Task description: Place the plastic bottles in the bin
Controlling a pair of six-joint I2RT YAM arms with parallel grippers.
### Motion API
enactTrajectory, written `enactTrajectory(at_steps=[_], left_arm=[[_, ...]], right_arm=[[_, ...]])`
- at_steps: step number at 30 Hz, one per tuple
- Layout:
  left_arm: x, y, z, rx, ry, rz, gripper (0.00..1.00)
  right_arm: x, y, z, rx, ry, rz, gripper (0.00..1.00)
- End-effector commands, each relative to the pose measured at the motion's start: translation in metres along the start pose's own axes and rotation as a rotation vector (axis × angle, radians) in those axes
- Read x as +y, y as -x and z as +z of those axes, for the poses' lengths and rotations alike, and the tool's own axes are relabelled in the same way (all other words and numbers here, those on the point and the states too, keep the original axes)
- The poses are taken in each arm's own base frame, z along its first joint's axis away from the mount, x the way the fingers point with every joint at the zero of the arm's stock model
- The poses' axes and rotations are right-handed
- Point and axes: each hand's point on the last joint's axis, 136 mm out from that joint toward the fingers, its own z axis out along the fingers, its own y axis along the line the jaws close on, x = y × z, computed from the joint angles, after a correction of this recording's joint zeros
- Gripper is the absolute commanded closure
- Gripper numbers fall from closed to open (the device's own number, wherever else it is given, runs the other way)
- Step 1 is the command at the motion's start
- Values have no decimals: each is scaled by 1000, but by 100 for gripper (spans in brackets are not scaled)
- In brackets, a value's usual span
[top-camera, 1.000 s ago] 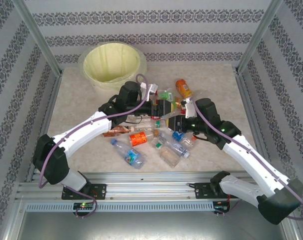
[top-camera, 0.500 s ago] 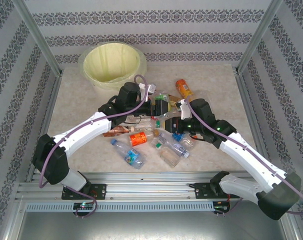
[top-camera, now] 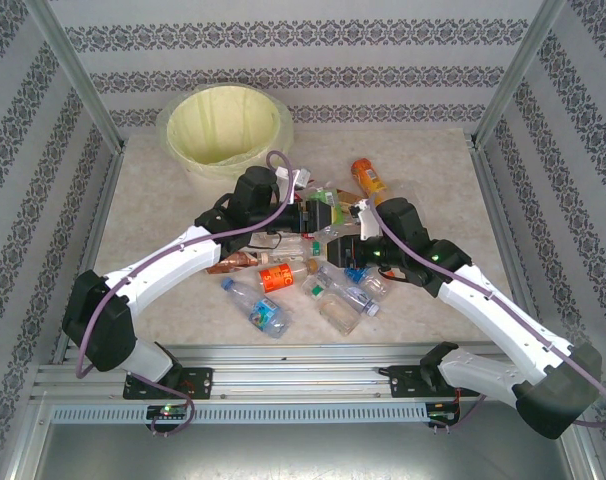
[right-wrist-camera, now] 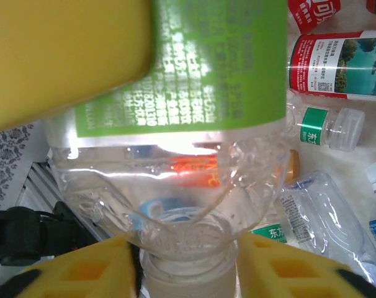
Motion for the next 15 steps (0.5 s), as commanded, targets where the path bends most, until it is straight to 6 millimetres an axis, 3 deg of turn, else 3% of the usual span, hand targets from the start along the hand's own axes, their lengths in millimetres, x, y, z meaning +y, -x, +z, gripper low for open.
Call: enactTrajectory(at_steps=[1, 6, 12, 15], left_arm=[[-21, 14, -13, -47, -67, 77, 49], [-24, 18, -20, -55, -40, 133, 49], [-29, 35, -34, -95, 41, 212, 49], [-30, 48, -44, -109, 117, 240, 49]], right_arm=[[8, 7, -8, -23, 0, -35, 45], [12, 6, -24, -43, -2, -58, 28], [21, 14, -63, -172, -10, -110, 9], [33, 19, -85, -225, 10, -150, 6]])
